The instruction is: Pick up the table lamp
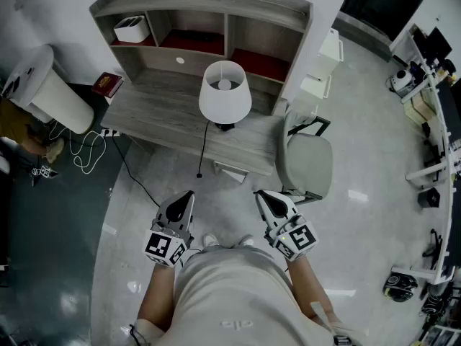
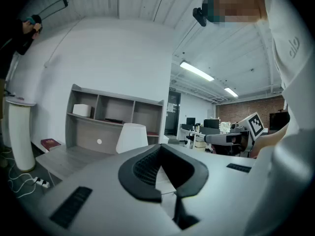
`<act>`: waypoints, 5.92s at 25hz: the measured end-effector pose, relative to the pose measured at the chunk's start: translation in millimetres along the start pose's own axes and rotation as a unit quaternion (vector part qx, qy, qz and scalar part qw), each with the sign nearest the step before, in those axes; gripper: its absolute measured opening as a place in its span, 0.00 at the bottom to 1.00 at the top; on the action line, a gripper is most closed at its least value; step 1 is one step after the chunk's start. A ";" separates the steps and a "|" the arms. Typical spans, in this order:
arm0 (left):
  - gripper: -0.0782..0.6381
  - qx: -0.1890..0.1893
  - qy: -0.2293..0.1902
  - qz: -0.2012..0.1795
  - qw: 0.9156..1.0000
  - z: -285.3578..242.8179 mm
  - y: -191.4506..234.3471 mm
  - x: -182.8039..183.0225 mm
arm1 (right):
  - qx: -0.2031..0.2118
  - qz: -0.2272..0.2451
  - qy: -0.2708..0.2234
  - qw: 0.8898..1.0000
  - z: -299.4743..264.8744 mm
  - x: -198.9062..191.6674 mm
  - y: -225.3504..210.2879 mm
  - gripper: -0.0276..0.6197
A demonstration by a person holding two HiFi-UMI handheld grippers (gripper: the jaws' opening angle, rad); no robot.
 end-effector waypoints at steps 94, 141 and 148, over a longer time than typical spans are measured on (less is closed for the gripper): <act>0.29 -0.333 0.154 -0.339 0.866 -348.4 138.5 29.9 | -0.039 -0.047 0.068 0.996 -294.0 -194.7 -261.3 0.23; 0.28 -0.303 0.157 -0.173 0.924 -316.0 258.9 23.4 | 0.039 0.129 0.120 0.984 -450.3 -188.2 -253.6 0.47; 0.28 -0.296 0.153 -0.175 0.926 -316.7 261.8 22.6 | 0.025 0.171 0.146 0.974 -456.4 -191.4 -257.9 0.37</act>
Point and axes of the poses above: the fingertips, and each gripper's own axes: z backward along the fingers, y to its left, x out of its top, the point moved 4 cm from there along z, backward along the fingers, and after that the axes turned 1 degree about x, right-handed, at the moved point
